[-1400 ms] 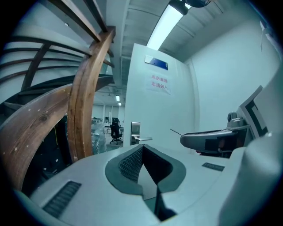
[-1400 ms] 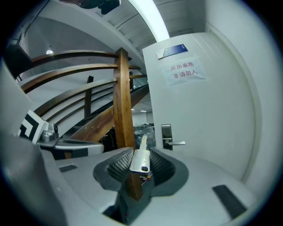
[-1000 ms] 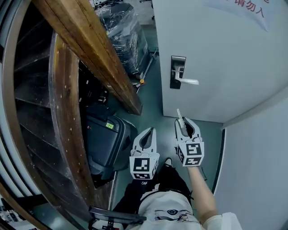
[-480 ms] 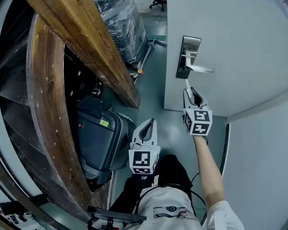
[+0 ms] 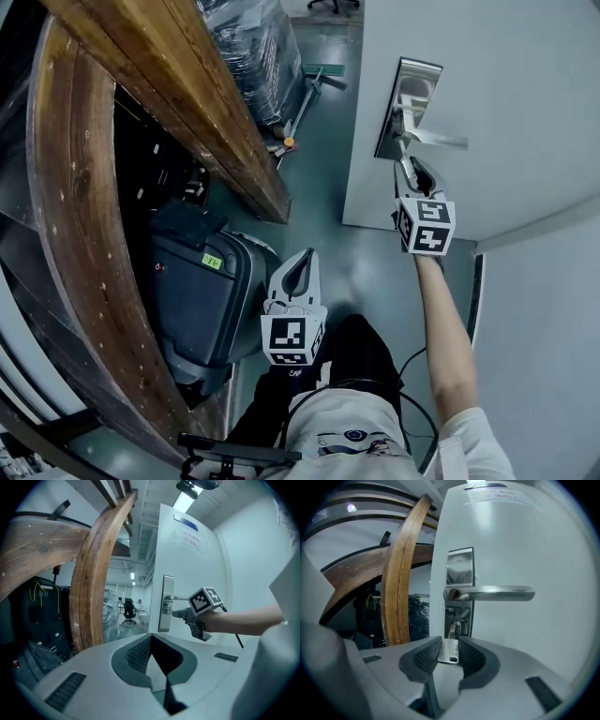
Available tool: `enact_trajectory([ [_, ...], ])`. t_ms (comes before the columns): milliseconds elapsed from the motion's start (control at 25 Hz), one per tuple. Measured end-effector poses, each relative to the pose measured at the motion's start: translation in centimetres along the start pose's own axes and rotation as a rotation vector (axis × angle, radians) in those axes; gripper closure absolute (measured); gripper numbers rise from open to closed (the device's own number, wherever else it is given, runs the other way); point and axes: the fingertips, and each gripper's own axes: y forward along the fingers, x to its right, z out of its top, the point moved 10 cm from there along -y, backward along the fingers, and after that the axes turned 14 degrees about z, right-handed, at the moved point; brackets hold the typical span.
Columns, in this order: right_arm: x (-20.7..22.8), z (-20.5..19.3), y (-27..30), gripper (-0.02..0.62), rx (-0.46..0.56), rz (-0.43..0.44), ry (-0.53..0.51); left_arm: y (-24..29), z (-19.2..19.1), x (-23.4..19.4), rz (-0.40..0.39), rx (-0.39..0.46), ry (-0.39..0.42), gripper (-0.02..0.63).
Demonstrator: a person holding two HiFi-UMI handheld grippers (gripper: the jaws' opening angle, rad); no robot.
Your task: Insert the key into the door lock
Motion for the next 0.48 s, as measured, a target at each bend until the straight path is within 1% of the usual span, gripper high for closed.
enact_trajectory([
  [200, 0.5, 0.0, 1.0, 0.476, -0.013, -0.004, 0.0, 0.7, -0.1, -0.3, -0.002, -0.003, -0.005, 0.601],
  [480, 1.3, -0.4, 1.8, 0.476, -0.027, -0.005, 0.026, 1.3, -0.3, -0.7, 0.007, -0.008, -0.005, 0.601],
])
